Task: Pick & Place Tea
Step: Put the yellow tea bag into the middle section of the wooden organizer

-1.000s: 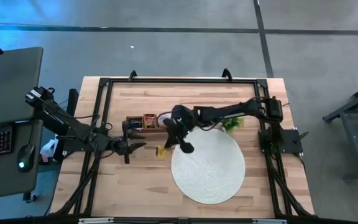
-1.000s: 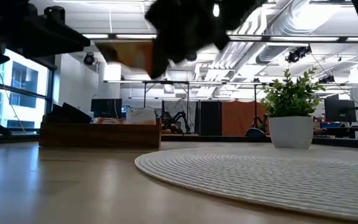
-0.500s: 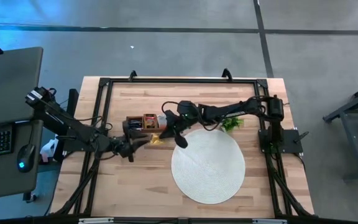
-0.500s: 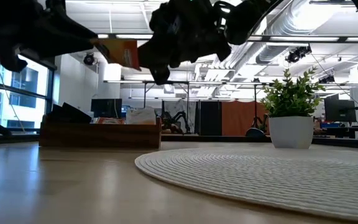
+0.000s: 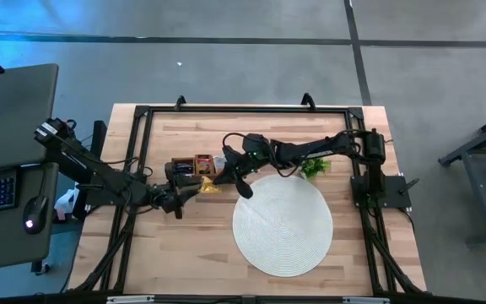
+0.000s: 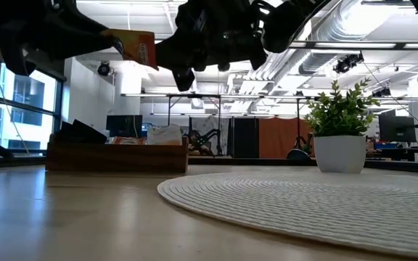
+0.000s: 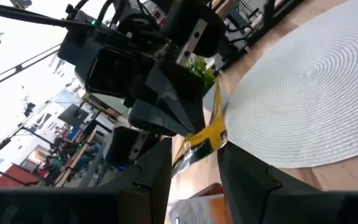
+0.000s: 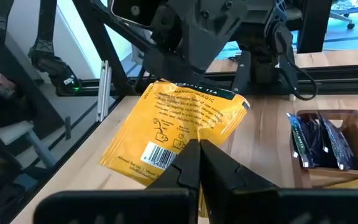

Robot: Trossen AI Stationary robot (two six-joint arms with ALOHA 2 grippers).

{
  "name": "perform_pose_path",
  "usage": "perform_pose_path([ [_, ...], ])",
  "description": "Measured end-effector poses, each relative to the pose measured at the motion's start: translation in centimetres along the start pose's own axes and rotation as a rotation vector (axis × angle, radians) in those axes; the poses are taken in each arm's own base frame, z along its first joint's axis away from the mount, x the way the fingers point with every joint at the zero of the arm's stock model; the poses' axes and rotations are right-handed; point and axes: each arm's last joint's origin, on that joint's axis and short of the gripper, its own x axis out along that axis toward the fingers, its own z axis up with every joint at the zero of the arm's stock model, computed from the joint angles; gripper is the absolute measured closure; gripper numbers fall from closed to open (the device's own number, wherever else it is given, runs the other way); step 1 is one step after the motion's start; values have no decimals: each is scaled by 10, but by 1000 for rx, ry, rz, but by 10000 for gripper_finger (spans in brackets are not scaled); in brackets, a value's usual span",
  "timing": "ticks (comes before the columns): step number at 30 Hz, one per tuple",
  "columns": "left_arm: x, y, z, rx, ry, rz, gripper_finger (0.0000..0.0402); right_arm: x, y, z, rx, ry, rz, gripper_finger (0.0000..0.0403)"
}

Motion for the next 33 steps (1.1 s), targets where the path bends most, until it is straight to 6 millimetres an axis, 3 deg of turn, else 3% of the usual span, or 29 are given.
perform_pose_path([
  [9,2,3,10,3,-71,-46,275,1,2,0,-3,-1,6,399],
  [23,2,4,10,36,-47,-29,276,1,4,6,-1,-50,47,401],
  [26,2,4,10,36,-47,-28,291,3,7,6,-3,-50,60,402],
  [33,2,4,10,36,-48,-27,365,7,15,5,-14,-48,55,402],
])
